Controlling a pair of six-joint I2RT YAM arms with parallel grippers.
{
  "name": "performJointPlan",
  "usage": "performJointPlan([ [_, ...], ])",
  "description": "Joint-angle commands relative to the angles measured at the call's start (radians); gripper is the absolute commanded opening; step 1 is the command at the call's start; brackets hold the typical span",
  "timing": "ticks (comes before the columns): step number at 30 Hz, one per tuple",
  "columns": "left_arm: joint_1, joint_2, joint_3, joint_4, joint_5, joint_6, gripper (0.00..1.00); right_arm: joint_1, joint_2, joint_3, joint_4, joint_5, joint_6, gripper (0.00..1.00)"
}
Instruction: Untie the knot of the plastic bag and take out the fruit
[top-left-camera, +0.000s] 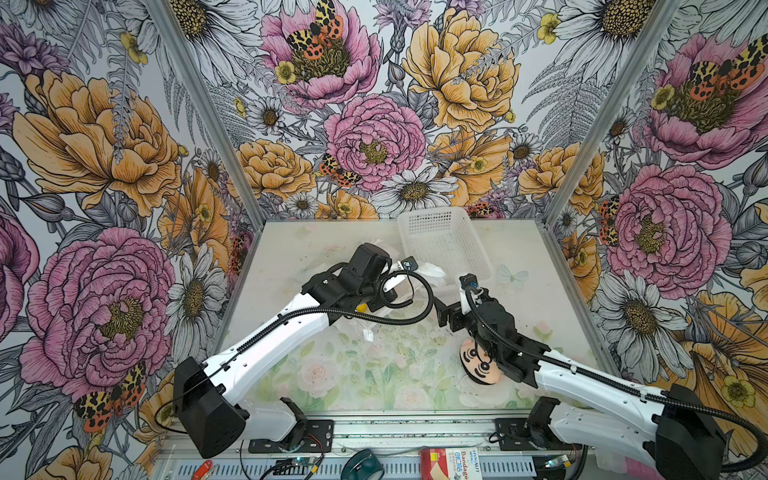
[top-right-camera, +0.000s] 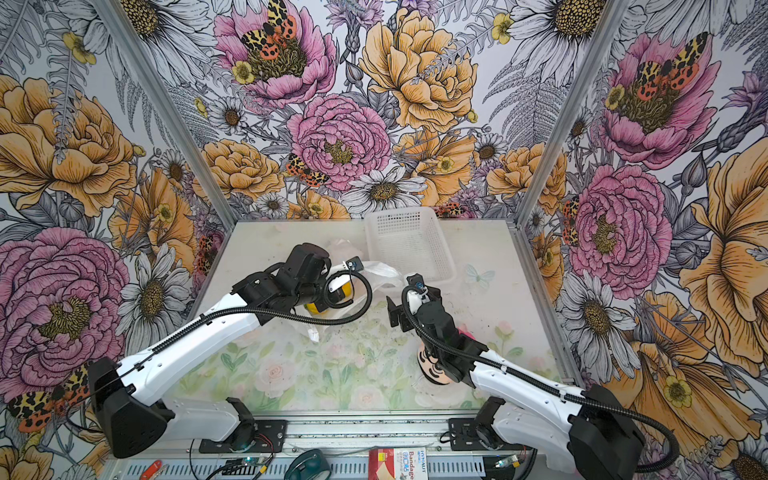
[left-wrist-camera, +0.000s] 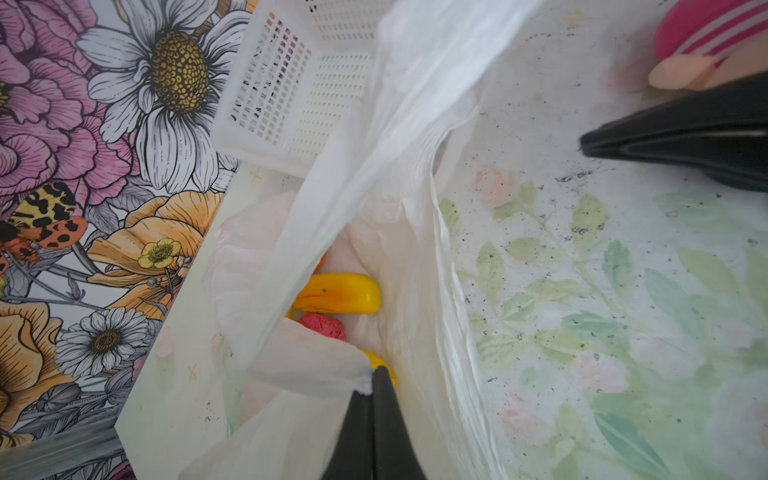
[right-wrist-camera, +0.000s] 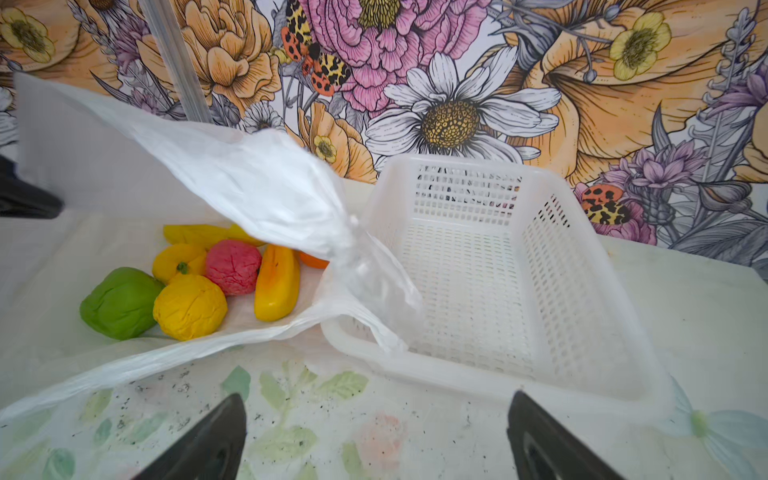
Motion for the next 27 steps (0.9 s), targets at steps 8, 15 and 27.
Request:
performJointPlan([
  [8, -0.069, -0.011, -0.035, -0.011, -0.057, 0.063, 0.00, -0.029, 0.070, 0.071, -0.006, 0.011, 0.026, 0.44],
  [15, -0.070, -0.008, -0.038, -0.009, -0.108, 0.065, 0.00, -0.031, 0.010, 0.043, 0.005, 0.004, 0.040, 0.00],
  [27, 0.018, 0.023, -0.027, 0.001, -0.198, 0.008, 0.70, -0.036, -0.077, -0.008, 0.020, -0.005, 0.029, 0.00],
])
